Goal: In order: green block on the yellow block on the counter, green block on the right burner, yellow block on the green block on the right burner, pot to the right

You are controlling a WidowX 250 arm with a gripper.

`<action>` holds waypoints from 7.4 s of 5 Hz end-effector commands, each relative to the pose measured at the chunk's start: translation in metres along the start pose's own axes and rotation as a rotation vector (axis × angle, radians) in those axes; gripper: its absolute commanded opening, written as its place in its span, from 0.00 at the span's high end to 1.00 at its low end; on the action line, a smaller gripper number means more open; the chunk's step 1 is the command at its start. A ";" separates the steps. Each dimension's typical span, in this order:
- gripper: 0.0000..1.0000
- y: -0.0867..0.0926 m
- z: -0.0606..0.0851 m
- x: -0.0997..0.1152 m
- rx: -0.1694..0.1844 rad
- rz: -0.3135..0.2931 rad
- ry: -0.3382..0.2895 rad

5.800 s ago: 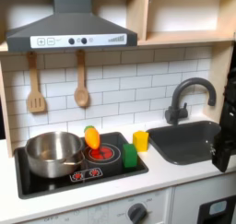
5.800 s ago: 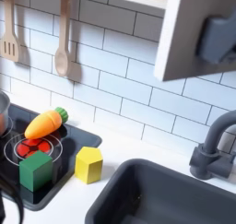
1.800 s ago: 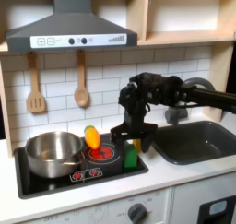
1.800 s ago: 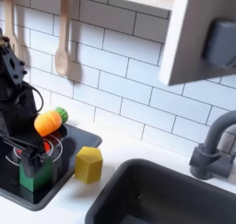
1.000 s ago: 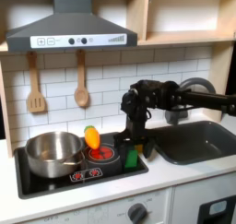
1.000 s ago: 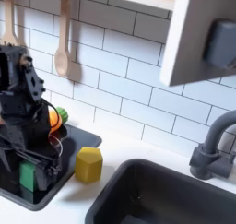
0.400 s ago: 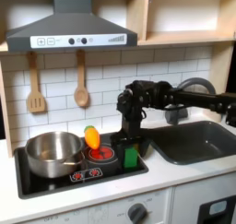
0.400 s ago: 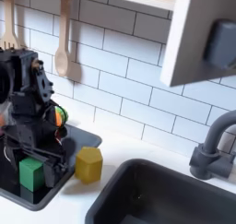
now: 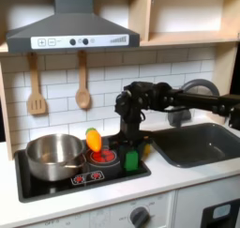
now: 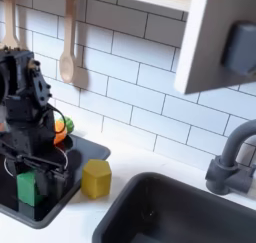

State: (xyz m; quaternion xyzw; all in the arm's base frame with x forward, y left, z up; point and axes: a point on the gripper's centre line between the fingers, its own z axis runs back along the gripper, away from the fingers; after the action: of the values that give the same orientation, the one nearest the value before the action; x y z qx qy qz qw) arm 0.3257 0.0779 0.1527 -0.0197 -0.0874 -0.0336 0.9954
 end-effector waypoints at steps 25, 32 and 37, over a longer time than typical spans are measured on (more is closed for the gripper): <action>0.00 -0.060 0.021 0.062 -0.065 -0.109 -0.034; 0.00 -0.038 0.073 0.012 -0.097 -0.104 -0.064; 0.00 0.011 0.072 -0.073 -0.059 -0.145 -0.085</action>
State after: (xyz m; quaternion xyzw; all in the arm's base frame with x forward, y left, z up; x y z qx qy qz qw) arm 0.2414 0.0977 0.2105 -0.0438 -0.1307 -0.1046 0.9849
